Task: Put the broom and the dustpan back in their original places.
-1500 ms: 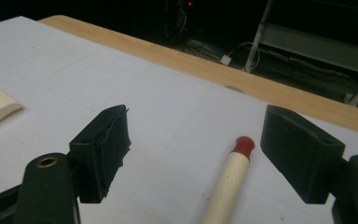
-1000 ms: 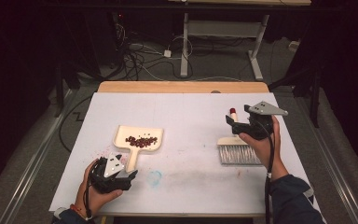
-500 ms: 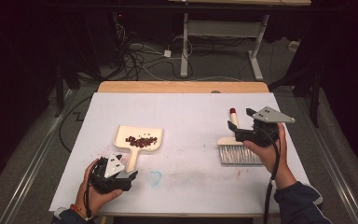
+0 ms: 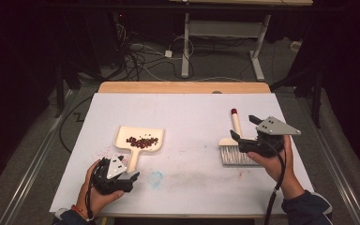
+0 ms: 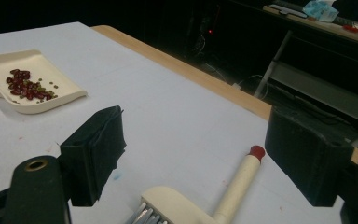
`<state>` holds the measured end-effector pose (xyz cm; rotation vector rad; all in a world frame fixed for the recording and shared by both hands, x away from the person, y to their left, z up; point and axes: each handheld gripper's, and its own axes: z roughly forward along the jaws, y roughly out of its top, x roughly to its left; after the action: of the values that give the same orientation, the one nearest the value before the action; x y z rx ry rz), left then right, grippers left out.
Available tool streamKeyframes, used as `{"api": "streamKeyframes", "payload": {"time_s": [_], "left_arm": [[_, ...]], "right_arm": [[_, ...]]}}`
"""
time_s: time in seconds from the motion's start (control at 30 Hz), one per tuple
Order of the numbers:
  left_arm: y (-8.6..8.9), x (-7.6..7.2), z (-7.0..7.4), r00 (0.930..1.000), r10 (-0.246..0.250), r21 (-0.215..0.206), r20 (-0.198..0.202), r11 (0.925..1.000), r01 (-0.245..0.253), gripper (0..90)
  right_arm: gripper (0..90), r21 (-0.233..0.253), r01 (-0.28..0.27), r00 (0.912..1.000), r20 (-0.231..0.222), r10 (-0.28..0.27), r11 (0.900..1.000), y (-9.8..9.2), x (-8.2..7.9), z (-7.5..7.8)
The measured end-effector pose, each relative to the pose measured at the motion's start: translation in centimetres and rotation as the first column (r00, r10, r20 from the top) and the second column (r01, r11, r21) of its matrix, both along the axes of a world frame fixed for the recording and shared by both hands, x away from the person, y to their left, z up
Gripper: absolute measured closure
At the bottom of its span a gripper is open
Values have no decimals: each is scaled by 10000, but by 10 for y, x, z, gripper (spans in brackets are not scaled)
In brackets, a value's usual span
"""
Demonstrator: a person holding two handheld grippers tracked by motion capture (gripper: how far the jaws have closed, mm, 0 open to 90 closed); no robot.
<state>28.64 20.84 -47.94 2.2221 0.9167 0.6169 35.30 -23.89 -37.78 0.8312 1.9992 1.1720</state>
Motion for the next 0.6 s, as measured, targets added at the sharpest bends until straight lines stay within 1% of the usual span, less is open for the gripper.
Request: {"api": "streamKeyframes", "payload": {"time_s": [0.13, 0.27, 0.37, 0.57, 0.6], "left_arm": [[-1, 0, 0, 10000, -9, -7, -4, 10000, 9, 203], [-1, 0, -1, 10000, -29, -15, -2, 10000, 29, 203], [-1, 0, -1, 10000, -40, -11, 5, 10000, 40, 203], [-1, 0, 0, 10000, -95, 79, 24, 9999, 94, 203], [-1, 0, 0, 10000, -91, 79, 23, 9999, 90, 203]], "right_arm": [[201, 35, -103, 9999, 12, 103, 9999, -2, -5, -1], [201, -48, -157, 9999, 60, 158, 9999, -3, -9, -4], [201, -176, -199, 9997, 130, 202, 9996, -4, -13, -7], [202, -240, -293, 9993, 213, 298, 9993, -8, -20, -14], [202, -202, -294, 9994, 157, 298, 9994, -9, -21, -15]]}}
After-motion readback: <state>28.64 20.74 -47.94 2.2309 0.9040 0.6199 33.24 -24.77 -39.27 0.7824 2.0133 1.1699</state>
